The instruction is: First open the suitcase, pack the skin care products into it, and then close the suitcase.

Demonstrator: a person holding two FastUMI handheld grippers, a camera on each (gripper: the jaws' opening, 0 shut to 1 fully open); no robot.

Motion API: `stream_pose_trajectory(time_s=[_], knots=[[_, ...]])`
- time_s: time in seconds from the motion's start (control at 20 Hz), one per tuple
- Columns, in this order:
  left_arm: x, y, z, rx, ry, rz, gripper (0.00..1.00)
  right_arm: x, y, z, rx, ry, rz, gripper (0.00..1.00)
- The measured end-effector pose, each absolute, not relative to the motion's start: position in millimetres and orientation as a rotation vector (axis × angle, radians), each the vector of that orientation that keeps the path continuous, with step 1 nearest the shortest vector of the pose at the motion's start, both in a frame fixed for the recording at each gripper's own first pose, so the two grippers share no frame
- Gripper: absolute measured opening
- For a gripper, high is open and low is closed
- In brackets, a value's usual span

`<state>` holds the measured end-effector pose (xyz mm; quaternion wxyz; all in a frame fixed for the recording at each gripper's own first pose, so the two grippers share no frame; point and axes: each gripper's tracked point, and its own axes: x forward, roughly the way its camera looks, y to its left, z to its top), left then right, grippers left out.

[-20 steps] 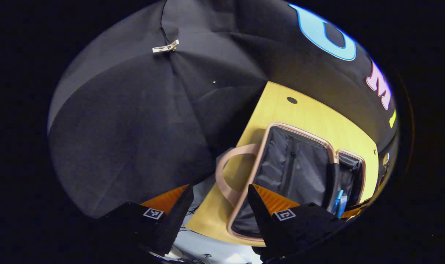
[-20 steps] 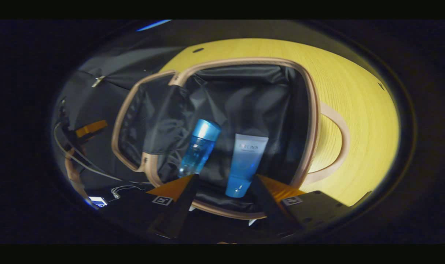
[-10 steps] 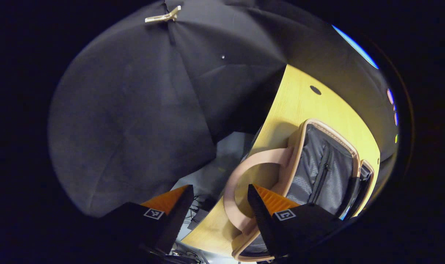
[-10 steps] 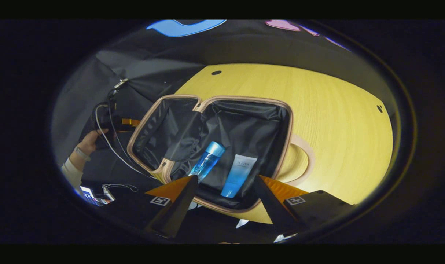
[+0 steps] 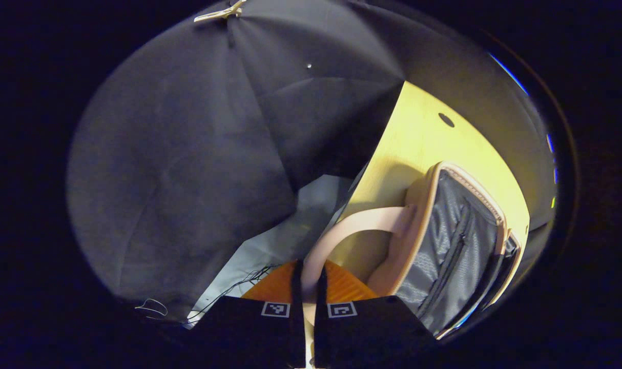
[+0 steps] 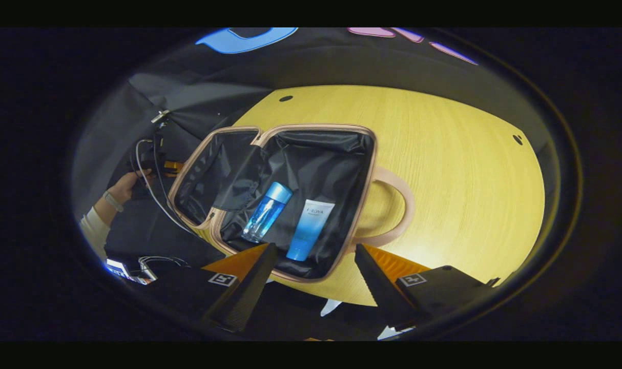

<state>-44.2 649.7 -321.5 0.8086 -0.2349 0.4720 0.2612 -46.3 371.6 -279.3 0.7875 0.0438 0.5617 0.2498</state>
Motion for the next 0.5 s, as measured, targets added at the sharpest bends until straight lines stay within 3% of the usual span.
stream_pose_trajectory(time_s=[0.25,0.5], knots=[[-44.7,639.5,-258.0,-0.435,0.901,0.496,0.08,-39.7,358.0,-265.8,0.155,1.160,0.526,0.98],[-42.8,582.3,-148.6,-0.316,0.740,0.414,0.06,-31.1,326.6,-250.5,0.205,1.116,0.519,0.98]])
